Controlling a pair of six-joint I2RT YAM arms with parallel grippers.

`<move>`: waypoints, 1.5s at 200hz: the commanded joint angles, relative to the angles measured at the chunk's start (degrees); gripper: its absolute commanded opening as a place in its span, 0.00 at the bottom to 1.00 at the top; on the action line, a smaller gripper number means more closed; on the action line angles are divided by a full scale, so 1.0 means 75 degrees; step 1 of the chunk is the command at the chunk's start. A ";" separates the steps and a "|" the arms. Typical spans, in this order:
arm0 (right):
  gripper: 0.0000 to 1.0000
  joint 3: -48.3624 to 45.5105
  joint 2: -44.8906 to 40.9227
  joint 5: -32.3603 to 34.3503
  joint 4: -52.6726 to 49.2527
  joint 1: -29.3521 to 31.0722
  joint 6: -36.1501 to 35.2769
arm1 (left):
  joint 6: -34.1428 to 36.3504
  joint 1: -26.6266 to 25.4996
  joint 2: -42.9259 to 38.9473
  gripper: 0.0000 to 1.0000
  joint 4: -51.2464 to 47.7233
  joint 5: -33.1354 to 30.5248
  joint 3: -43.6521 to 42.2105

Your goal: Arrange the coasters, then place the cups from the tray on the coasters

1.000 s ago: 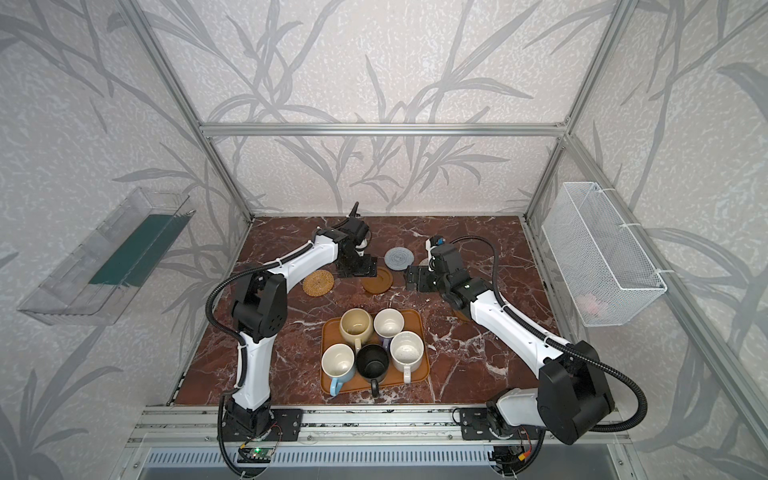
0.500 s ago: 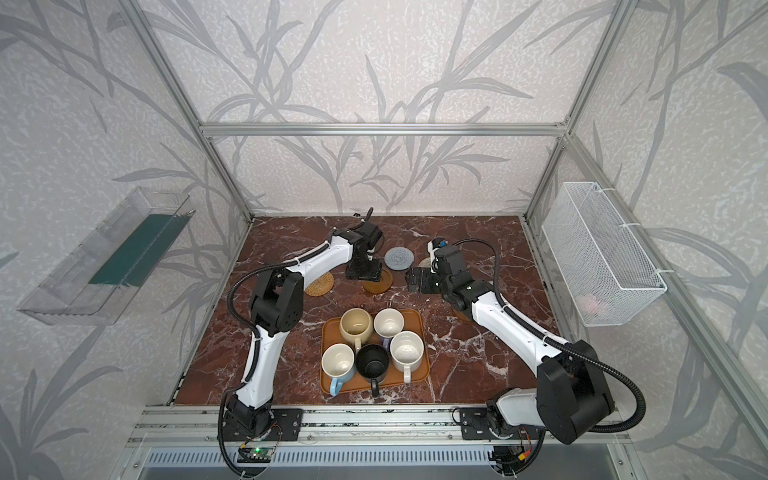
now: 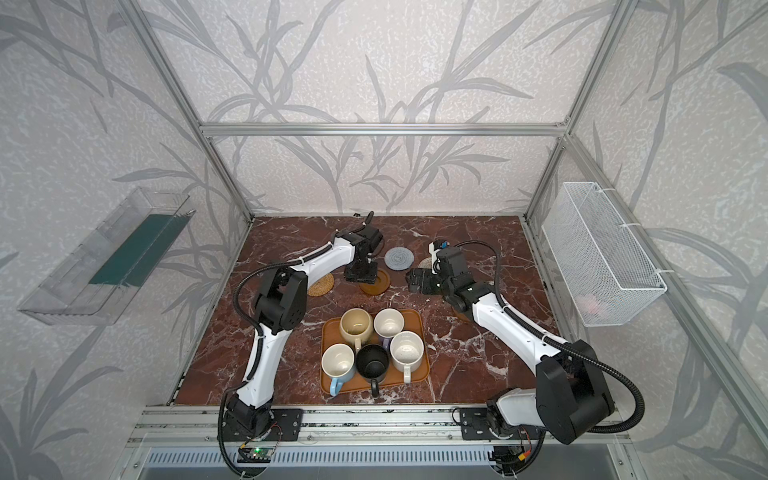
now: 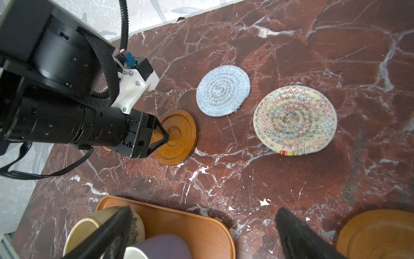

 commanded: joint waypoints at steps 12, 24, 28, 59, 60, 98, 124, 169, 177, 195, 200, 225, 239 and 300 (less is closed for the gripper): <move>0.99 -0.0079 -0.0060 -0.0165 0.0090 -0.0028 0.0091 | -0.0182 0.0041 0.0029 0.52 -0.0512 -0.0618 0.0133; 0.99 -0.0080 -0.0101 -0.0194 0.0072 -0.0031 0.0103 | -0.0143 0.0070 0.0018 0.52 -0.0581 -0.0778 0.0135; 0.99 -0.0080 -0.0118 -0.0206 0.0067 -0.0028 0.0102 | -0.0130 0.0084 0.0008 0.52 -0.0586 -0.0799 0.0128; 0.99 -0.0170 -0.0259 -0.0212 0.0176 -0.0028 0.0167 | -0.0233 0.0296 -0.0161 0.51 -0.0470 -0.0664 -0.0120; 0.99 -0.0178 -0.0260 -0.0218 0.0180 -0.0028 0.0170 | -0.0234 0.0307 -0.0166 0.51 -0.0467 -0.0668 -0.0128; 0.99 -0.0283 -0.0400 -0.0175 0.0280 -0.0028 0.0228 | -0.0170 0.0650 -0.0141 0.49 -0.0437 -0.0800 -0.0068; 0.99 -0.0325 -0.0465 -0.0119 0.0348 -0.0029 0.0281 | -0.0119 0.0740 -0.0251 0.49 -0.0382 -0.0908 -0.0240; 0.99 -0.0081 -0.0175 -0.0247 0.0080 -0.0018 0.0225 | -0.0099 0.0760 -0.0516 0.50 -0.0141 -0.0738 -0.0605; 0.99 -0.0037 -0.0112 -0.0297 0.0058 -0.0016 0.0232 | -0.0106 0.0751 -0.0563 0.50 -0.0139 -0.0658 -0.0628; 0.99 0.0048 0.0022 -0.0405 0.0037 -0.0004 0.0263 | -0.0128 0.0760 -0.0629 0.50 -0.0163 -0.0703 -0.0624; 0.99 0.0069 0.0058 -0.0438 0.0036 -0.0004 0.0266 | -0.0120 0.0758 -0.0640 0.50 -0.0192 -0.0727 -0.0600; 0.99 0.0127 0.0170 -0.0514 0.0008 0.0002 0.0336 | -0.0142 0.0777 -0.0715 0.49 -0.0258 -0.0711 -0.0627; 0.99 0.0185 0.0191 -0.0467 -0.0073 0.0044 0.0348 | -0.0158 0.0765 -0.0836 0.49 -0.0230 -0.0609 -0.0737; 0.99 0.0398 0.0312 -0.0234 -0.0171 0.0391 0.0267 | -0.0244 0.0775 -0.1035 0.49 -0.0342 -0.0788 -0.1068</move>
